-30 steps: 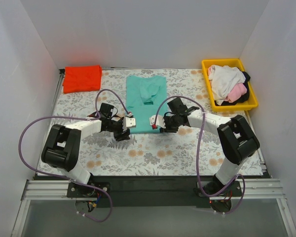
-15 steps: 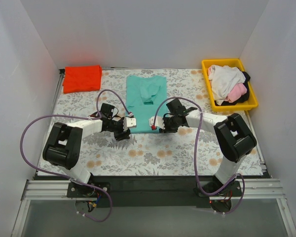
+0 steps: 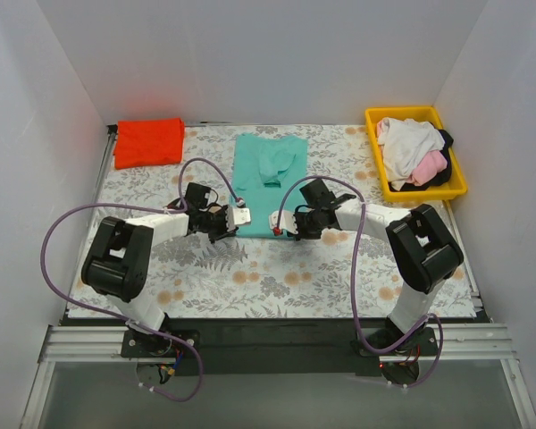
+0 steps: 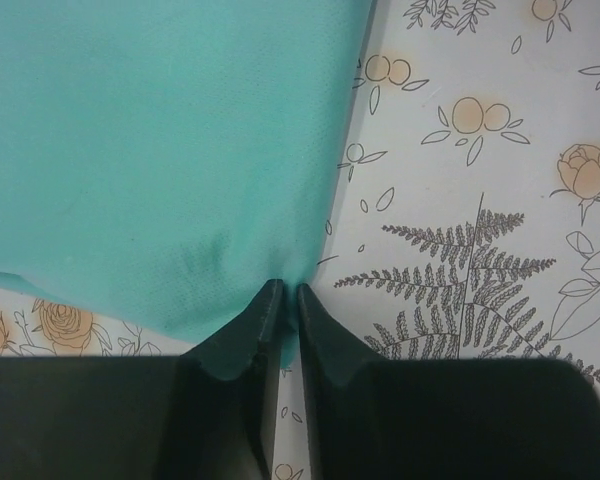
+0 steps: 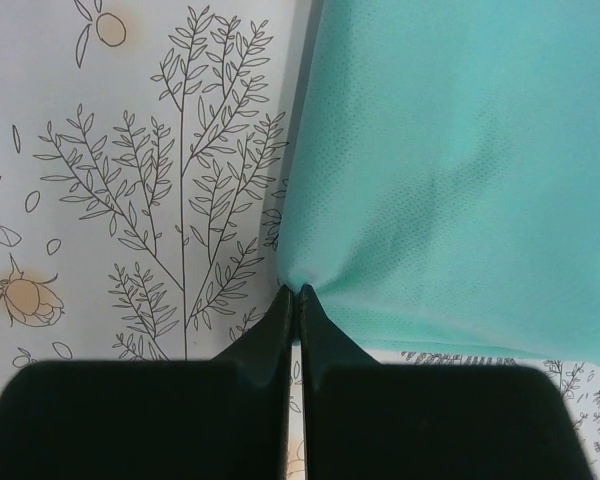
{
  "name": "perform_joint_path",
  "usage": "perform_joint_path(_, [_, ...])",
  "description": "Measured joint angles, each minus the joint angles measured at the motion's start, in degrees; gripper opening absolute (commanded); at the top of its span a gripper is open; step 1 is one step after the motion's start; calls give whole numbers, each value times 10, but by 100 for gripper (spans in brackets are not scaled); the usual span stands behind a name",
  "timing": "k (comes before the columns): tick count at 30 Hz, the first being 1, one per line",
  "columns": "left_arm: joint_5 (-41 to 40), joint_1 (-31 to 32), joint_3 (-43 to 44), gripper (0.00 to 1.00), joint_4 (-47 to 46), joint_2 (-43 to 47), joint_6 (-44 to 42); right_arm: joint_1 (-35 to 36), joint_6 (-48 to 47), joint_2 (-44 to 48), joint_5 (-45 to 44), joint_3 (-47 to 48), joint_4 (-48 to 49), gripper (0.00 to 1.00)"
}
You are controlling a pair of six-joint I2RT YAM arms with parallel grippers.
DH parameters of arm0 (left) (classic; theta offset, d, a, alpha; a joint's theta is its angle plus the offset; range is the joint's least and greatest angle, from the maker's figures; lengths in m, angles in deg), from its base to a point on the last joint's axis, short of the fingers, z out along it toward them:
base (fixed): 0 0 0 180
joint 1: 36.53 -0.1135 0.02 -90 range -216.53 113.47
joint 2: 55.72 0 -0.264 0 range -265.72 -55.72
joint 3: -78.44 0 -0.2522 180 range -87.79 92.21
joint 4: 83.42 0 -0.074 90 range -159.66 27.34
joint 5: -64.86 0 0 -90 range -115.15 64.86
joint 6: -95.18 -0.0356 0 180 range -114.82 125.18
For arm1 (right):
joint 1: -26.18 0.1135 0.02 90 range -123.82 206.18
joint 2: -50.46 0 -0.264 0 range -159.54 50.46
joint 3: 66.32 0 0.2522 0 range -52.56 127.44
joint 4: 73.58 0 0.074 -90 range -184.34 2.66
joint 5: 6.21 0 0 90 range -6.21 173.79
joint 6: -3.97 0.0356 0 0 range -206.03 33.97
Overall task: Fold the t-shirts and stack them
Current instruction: Fold the tshirt
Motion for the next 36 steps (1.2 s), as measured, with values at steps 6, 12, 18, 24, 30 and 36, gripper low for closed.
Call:
perform_joint_path(6, [-26,19,-13,0,-7,17,-22,-1,16,0,0,11,-19,1])
perform_joint_path(12, [-24,23,46,0,93,20,-9,-17,43,1,9,76,-79,1])
perform_joint_path(18, [-16,17,162,0,166,21,2,-47,55,27,11,156,-121,1])
perform_joint_path(24, [-10,16,237,0,221,30,8,-55,55,63,9,202,-151,1])
perform_joint_path(30, [5,21,236,0,298,104,6,-46,47,125,9,190,-202,1])
perform_joint_path(36, [33,40,214,0,374,232,21,7,47,254,2,103,-247,1])
